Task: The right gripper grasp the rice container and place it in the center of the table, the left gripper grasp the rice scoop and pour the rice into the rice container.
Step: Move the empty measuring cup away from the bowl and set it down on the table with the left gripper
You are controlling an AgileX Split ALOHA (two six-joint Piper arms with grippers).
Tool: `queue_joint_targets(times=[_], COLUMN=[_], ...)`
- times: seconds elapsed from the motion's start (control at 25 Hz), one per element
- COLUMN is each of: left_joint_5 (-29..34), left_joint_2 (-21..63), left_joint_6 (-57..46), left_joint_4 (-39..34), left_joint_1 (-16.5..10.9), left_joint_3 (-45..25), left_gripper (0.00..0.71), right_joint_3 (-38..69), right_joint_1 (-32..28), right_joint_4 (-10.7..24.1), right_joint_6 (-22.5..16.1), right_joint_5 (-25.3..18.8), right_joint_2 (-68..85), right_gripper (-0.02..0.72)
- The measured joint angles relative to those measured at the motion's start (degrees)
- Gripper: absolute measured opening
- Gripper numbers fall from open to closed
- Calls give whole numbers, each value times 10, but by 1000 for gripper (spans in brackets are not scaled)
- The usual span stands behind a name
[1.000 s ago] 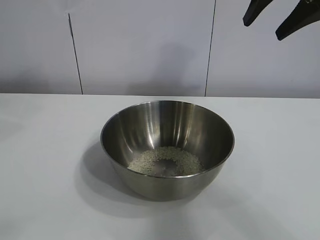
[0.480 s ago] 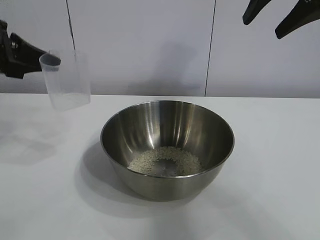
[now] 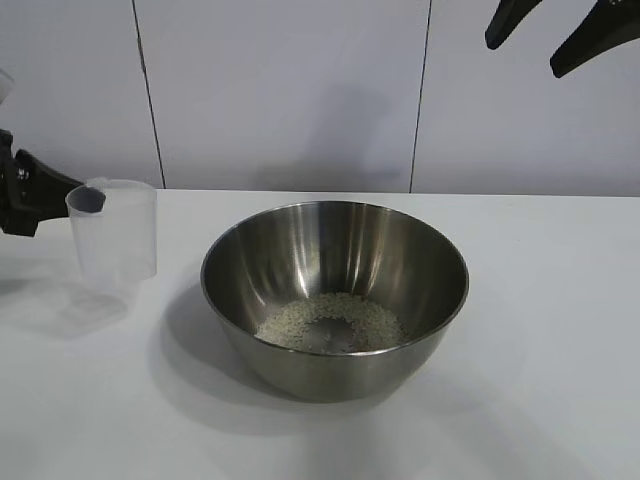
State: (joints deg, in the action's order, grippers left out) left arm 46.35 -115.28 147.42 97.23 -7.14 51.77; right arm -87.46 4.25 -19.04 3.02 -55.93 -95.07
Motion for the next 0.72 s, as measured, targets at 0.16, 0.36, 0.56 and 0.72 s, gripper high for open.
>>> queue_joint_targets(times=[0.16,0.36,0.56,0.72], left_joint_5=[-3,-8,-13,-22], left_joint_2=[-16,-20,-20,-20], left_joint_6=[29,31,27,27], left_joint_4=[1,1,1,1], left_joint_1=[0,0,0,0], left_joint_3=[0,0,0,0], left_gripper=[9,9,77,207], right_joint_3=[0,0,0,0], right_joint_1=[0,0,0,0], right_joint_4=[0,0,0,0], right_joint_6=[0,0,0,0], right_joint_5=[2,2,2,2], right_joint_2=[0,0,0,0], right_gripper=[452,452,452,452])
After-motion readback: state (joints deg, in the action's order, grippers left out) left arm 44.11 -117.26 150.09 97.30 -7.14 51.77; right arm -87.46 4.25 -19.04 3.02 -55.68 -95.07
